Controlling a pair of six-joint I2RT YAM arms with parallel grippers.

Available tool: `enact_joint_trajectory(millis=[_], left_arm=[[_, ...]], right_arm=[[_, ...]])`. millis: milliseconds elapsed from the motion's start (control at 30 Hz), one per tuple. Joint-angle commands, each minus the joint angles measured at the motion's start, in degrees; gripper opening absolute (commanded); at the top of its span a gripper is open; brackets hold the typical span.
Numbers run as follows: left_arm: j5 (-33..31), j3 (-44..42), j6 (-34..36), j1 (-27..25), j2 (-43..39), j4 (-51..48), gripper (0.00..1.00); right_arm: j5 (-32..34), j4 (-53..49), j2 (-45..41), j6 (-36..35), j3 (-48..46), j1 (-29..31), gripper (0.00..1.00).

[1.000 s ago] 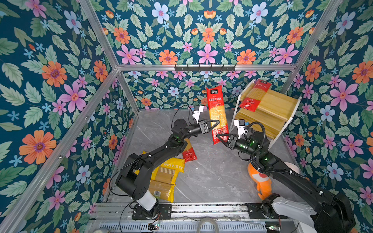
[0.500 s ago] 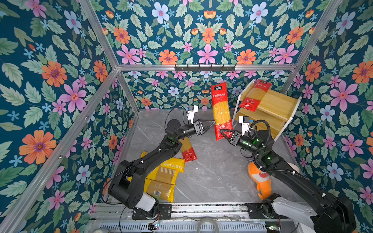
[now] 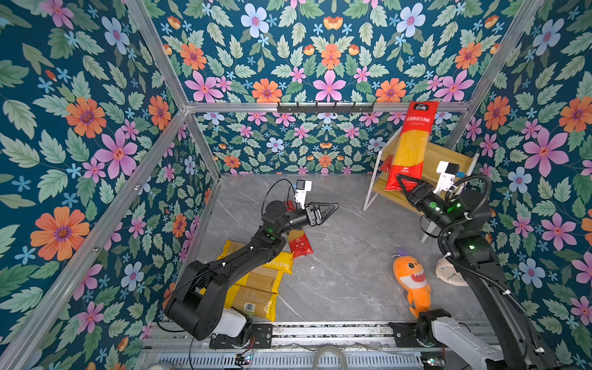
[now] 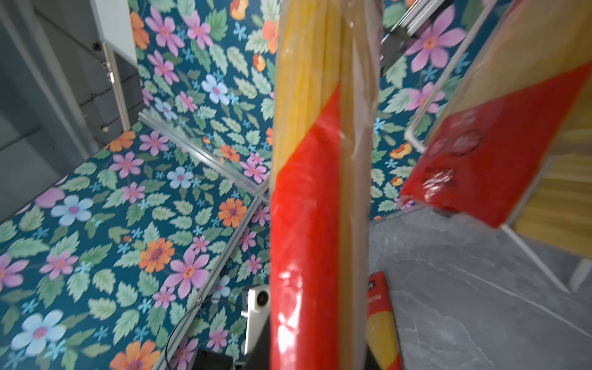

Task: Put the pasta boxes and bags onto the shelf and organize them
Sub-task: 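Set the bag on the upper tier with the right gripper while the left releases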

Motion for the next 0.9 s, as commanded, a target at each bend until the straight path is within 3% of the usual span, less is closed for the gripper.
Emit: enact_joint_trajectory(millis=[0, 67, 200, 433, 567, 867], left_arm=[[-3.78, 2.30, 10.23, -1.89, -0.17, -10.80, 0.71], [-5.37, 4.07, 14.97, -3.78, 0.14, -16.21, 0.72], [-5.81, 5.22, 16.54, -5.87, 1.68, -18.26, 0.72], [-6.18, 5.49, 17.33, -7.16, 2.47, -18.65, 0.72], [-6.33, 5.93, 18.13, -7.24, 2.55, -19.86, 0.72], [-6.54, 7.42, 18.39, -7.58, 2.52, -21.77, 0.71]], right_arm=[[4.11, -7.32, -1.10, 2.34, 1.70, -6.14, 0.00], [1.12, -7.38, -1.21, 5.64, 1.55, -10.56, 0.00], [-2.30, -8.11, 0.08, 8.33, 2.31, -15.17, 0.00], [-5.50, -8.07, 5.59, 10.79, 4.57, -15.60, 0.00], [-5.27, -1.36, 8.41, 15.07, 3.88, -15.34, 0.00], [-5.16, 1.13, 15.85, 14.94, 7.33, -13.43, 0.00]])
